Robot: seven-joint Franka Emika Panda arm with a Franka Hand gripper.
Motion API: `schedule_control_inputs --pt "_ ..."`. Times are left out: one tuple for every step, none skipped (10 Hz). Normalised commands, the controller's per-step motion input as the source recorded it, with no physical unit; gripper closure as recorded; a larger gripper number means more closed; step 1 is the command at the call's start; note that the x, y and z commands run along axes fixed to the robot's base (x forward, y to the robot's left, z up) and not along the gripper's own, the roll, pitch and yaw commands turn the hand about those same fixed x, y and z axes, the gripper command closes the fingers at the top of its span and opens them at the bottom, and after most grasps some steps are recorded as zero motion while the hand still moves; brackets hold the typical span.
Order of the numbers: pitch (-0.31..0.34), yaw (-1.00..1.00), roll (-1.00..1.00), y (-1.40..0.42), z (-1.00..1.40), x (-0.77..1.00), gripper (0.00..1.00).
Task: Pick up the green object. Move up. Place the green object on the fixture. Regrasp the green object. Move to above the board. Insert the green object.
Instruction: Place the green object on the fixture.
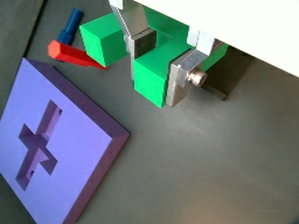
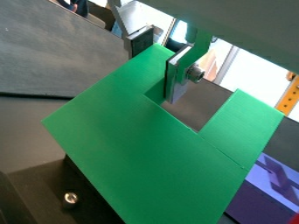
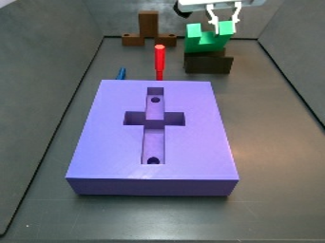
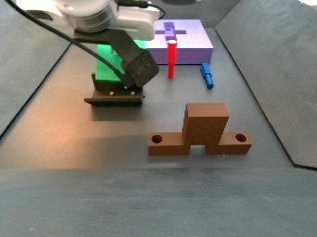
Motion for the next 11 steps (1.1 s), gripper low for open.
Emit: schedule_control_inputs --pt "0.000 -0.14 0.19 0.00 -0.25 0.33 1.00" --pt "0.049 -0.33 0.36 0.00 -0.29 0.01 1.00" --pt "0.177 -0.46 0.29 0.02 -0.27 0.06 1.00" --pt "0.169 -0.29 0.13 0.05 -0.30 0.08 1.00" --pt "0.177 -0.19 0.07 0.04 -0.30 0.17 1.00" --pt "0.197 -0.05 0.13 0.03 -0.31 0.31 1.00" --pt "0.177 0.00 0.10 0.08 -0.32 0.32 1.00" --pt "0.123 0.00 0.10 0.11 -0.32 0.22 1.00" --pt "0.117 0.00 0.19 0.22 -0.22 0.12 1.00" --pt "0.069 0.00 0.19 0.15 -0.12 0.00 1.00" --pt "0.000 0.00 0.00 0.00 -0.02 0.00 1.00"
